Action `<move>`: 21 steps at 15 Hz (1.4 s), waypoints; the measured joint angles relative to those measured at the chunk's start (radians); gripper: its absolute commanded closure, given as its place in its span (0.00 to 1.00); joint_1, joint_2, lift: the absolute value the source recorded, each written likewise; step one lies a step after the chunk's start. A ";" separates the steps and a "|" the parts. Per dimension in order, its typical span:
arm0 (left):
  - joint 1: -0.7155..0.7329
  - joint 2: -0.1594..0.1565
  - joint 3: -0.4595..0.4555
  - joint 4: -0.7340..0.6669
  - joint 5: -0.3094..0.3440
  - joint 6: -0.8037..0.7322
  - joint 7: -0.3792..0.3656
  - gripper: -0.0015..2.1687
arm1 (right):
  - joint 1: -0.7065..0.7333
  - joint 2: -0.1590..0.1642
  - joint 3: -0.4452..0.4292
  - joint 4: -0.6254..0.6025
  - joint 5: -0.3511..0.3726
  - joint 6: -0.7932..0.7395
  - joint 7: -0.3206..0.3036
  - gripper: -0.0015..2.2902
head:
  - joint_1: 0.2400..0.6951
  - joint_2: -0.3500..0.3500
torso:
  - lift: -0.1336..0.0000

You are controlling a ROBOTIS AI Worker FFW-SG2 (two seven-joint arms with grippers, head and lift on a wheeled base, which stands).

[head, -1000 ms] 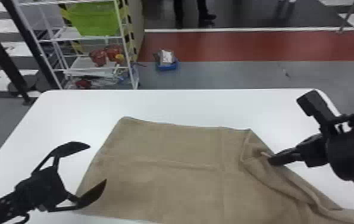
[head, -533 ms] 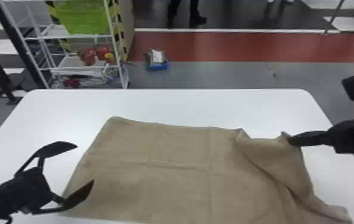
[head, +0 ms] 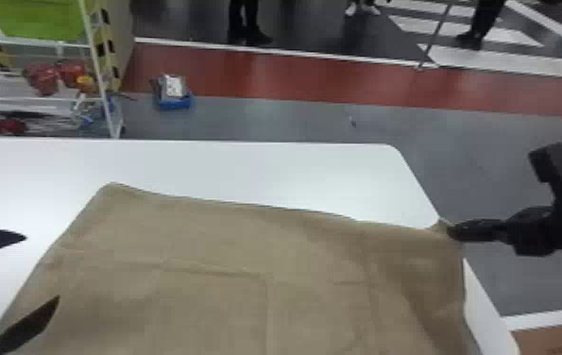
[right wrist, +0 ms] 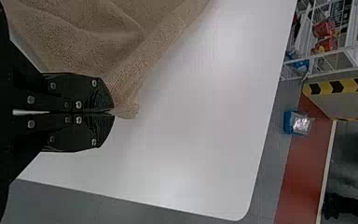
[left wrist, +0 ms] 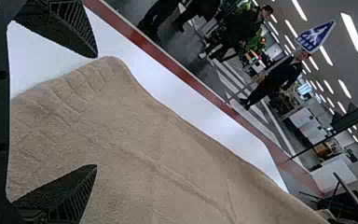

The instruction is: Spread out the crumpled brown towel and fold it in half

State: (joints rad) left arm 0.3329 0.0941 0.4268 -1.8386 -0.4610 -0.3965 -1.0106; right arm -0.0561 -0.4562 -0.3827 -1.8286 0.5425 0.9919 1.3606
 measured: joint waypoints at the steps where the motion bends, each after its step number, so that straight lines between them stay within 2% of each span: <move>1: 0.001 0.000 0.000 0.000 -0.001 0.000 0.000 0.02 | -0.006 -0.006 -0.008 0.024 0.002 -0.014 -0.014 0.84 | 1.00 0.13 | 0.08; 3: 0.004 -0.001 0.000 -0.001 -0.001 -0.001 0.001 0.02 | -0.013 -0.004 0.011 0.076 0.017 -0.055 -0.058 0.84 | 1.00 0.11 | 0.08; 6: 0.007 -0.002 0.000 -0.004 0.001 -0.003 0.001 0.02 | -0.027 0.024 0.066 0.120 0.066 -0.110 -0.088 0.84 | 1.00 0.13 | 0.08; 7: 0.008 -0.002 0.002 -0.007 0.004 -0.003 0.000 0.02 | -0.034 0.028 0.077 0.127 0.081 -0.115 -0.089 0.73 | 1.00 0.14 | 0.08; 8: 0.010 -0.002 0.006 -0.014 0.010 -0.003 -0.005 0.02 | -0.039 0.031 0.085 0.131 0.101 -0.117 -0.088 0.32 | 1.00 0.14 | 0.08; 9: 0.010 -0.003 0.011 -0.022 0.019 0.000 -0.008 0.02 | -0.041 0.033 0.086 0.131 0.115 -0.117 -0.088 0.00 | 1.00 0.14 | 0.08; 12: -0.003 -0.005 0.015 -0.036 0.048 0.049 -0.016 0.02 | -0.033 0.047 0.030 0.111 0.091 -0.110 -0.136 0.01 | 1.00 0.13 | 0.08; 16: -0.085 -0.013 -0.015 -0.046 0.085 0.247 -0.029 0.04 | 0.005 0.067 -0.063 0.048 -0.047 -0.056 -0.232 0.04 | 1.00 0.11 | 0.08; 21: -0.224 -0.017 -0.099 -0.016 0.103 0.501 -0.031 0.09 | 0.084 0.125 -0.066 -0.025 -0.081 -0.077 -0.241 0.04 | 1.00 0.15 | 0.08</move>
State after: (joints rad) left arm 0.1088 0.0773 0.3275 -1.8549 -0.3575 0.1047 -1.0419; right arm 0.0282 -0.3314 -0.4487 -1.8540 0.4612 0.9144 1.1196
